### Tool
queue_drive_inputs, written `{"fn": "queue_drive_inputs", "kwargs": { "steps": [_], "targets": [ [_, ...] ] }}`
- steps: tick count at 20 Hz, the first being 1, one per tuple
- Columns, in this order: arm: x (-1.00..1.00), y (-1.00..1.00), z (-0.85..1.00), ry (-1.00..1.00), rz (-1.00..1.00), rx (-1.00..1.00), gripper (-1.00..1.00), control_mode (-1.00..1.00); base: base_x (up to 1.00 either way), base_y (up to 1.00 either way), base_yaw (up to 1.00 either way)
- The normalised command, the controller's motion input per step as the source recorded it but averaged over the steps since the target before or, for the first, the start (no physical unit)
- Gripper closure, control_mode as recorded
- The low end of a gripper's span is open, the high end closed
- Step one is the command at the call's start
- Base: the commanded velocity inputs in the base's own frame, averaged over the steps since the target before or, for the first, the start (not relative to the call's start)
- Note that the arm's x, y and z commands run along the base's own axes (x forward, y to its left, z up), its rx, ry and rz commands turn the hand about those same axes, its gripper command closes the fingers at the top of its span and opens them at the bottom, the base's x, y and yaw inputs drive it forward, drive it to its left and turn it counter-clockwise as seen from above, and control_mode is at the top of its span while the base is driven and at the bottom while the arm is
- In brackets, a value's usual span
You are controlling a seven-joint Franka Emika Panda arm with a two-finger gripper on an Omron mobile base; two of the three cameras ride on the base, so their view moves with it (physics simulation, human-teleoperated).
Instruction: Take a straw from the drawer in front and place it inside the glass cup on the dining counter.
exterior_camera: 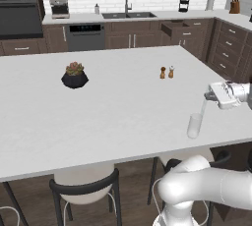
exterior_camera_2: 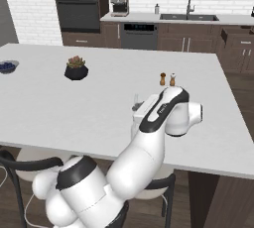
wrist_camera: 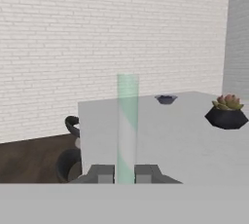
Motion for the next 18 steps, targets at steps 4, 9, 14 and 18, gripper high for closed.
{"fn": "queue_drive_inputs", "kwargs": {
  "steps": [4,9,14,18],
  "targets": [
    [0.08,0.00,0.00,-0.03,0.00,0.00,1.00,-1.00,0.00,0.00,0.00],
    [0.01,0.00,0.00,-0.03,0.00,0.00,1.00,-1.00,0.00,0.00,0.00],
    [0.00,0.00,-0.05,-0.01,0.00,0.00,1.00,-1.00,0.00,0.00,0.00],
    [0.00,0.00,-0.14,0.00,0.00,0.00,1.00,-1.00,0.00,0.00,0.00]
  ]
}}
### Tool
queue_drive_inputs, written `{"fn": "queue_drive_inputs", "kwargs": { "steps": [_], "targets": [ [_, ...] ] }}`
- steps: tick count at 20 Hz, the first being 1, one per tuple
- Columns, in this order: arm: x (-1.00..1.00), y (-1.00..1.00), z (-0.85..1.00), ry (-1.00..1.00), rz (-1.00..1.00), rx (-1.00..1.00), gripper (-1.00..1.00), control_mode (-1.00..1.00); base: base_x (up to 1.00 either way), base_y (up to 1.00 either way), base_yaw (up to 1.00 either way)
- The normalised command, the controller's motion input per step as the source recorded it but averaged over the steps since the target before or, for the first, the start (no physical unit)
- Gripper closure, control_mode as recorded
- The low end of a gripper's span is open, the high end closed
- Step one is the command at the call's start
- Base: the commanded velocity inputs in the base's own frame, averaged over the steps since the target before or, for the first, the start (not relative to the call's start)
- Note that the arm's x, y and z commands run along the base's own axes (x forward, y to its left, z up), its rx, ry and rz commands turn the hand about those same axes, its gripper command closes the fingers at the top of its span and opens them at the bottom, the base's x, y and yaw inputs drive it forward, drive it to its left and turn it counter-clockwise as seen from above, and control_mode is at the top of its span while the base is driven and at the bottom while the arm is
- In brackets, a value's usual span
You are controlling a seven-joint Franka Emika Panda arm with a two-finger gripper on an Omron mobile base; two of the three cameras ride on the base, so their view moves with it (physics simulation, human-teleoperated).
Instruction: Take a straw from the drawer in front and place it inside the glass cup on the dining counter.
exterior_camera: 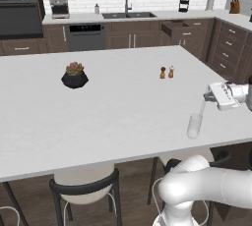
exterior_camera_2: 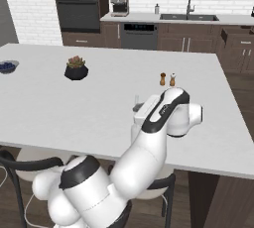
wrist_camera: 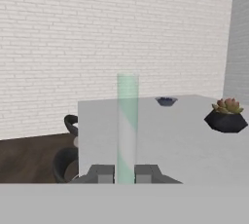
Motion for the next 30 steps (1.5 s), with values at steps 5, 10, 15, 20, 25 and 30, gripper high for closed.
{"fn": "queue_drive_inputs", "kwargs": {
  "steps": [5,10,15,20,25,30],
  "targets": [
    [0.00,0.00,-0.14,0.00,0.00,0.00,1.00,-1.00,0.00,0.00,0.00],
    [0.00,0.00,-0.13,0.00,0.00,0.00,1.00,-1.00,0.00,0.00,0.00],
    [0.00,0.00,-0.16,0.00,0.00,0.00,1.00,-1.00,0.00,0.00,0.00],
    [0.00,0.00,-0.16,0.00,0.00,0.00,1.00,-1.00,0.00,0.00,0.00],
    [0.00,0.00,-0.08,0.00,0.00,0.00,1.00,-1.00,0.00,0.00,0.00],
    [0.00,0.00,-0.13,0.00,0.00,0.00,1.00,-1.00,0.00,0.00,0.00]
  ]
}}
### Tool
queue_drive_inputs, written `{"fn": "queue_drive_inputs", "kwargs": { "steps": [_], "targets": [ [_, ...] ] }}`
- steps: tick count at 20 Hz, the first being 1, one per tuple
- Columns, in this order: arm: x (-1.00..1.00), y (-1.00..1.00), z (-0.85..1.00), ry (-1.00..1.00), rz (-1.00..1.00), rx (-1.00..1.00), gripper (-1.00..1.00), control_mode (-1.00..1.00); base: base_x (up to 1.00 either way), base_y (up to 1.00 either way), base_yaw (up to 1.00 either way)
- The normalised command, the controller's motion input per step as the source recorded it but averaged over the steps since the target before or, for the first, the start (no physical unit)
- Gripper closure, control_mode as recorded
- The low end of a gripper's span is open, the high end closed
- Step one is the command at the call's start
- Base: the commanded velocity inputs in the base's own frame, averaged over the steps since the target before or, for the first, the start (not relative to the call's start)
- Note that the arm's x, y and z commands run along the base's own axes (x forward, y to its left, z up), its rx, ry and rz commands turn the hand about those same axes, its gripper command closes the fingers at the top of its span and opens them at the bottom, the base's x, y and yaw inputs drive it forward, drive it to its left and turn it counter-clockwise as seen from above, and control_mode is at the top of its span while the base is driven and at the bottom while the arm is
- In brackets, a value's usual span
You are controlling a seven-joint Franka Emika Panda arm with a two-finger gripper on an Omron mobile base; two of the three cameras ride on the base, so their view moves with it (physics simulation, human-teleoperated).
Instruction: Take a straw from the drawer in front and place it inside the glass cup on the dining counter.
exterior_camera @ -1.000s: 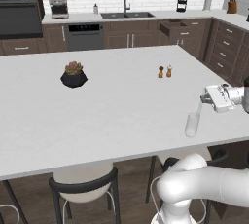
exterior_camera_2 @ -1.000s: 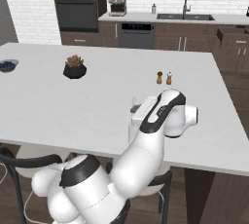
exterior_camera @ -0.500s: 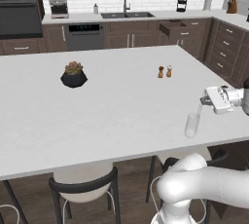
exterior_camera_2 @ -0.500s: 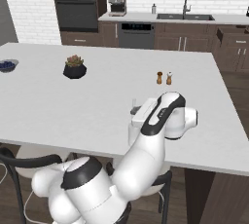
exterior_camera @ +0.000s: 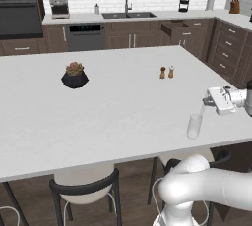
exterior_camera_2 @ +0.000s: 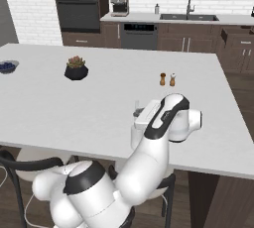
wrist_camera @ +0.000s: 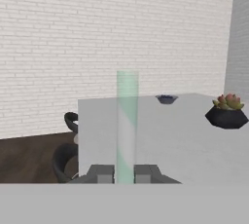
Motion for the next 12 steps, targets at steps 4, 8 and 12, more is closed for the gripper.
{"fn": "queue_drive_inputs", "kwargs": {
  "steps": [4,8,12],
  "targets": [
    [0.00,0.00,-0.18,0.00,0.00,0.00,1.00,-1.00,0.00,0.00,0.00],
    [0.00,0.00,-0.28,0.00,0.00,0.00,1.00,-1.00,0.00,0.00,0.00],
    [0.02,0.00,-0.27,0.00,0.00,0.00,1.00,-1.00,0.00,0.00,0.00]
  ]
}}
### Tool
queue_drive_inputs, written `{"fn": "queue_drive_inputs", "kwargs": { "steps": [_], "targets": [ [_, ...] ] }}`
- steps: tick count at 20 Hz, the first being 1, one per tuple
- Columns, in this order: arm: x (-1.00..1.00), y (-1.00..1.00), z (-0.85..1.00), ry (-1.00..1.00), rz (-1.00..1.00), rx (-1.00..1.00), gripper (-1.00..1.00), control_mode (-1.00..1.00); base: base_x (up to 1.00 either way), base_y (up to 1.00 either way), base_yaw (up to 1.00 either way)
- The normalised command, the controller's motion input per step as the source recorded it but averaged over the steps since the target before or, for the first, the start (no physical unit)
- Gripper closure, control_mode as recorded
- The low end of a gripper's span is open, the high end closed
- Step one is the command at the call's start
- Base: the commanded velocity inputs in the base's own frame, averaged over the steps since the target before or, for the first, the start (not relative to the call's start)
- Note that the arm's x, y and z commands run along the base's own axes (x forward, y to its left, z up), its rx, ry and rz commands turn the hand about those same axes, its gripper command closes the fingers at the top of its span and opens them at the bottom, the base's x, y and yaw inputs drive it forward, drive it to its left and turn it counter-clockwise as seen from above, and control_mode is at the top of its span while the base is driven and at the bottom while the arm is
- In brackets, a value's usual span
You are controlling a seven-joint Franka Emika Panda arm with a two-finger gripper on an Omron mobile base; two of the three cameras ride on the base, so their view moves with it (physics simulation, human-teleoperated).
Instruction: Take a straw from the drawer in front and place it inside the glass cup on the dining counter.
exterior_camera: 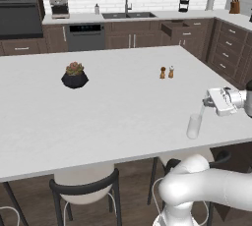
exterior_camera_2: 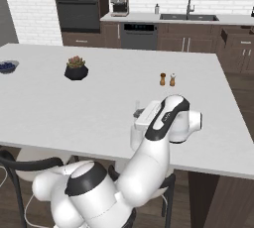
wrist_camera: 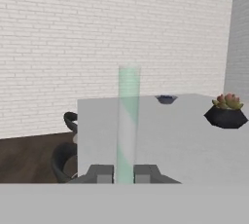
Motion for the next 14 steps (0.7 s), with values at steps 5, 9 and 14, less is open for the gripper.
{"fn": "queue_drive_inputs", "kwargs": {
  "steps": [5,9,14],
  "targets": [
    [0.05,0.00,-0.15,0.00,0.00,0.00,1.00,-1.00,0.00,0.00,0.00],
    [0.00,0.00,0.00,0.00,0.00,0.00,1.00,-1.00,0.00,0.00,0.00],
    [0.00,0.00,0.05,0.00,0.00,0.00,1.00,-1.00,0.00,0.00,0.00]
  ]
}}
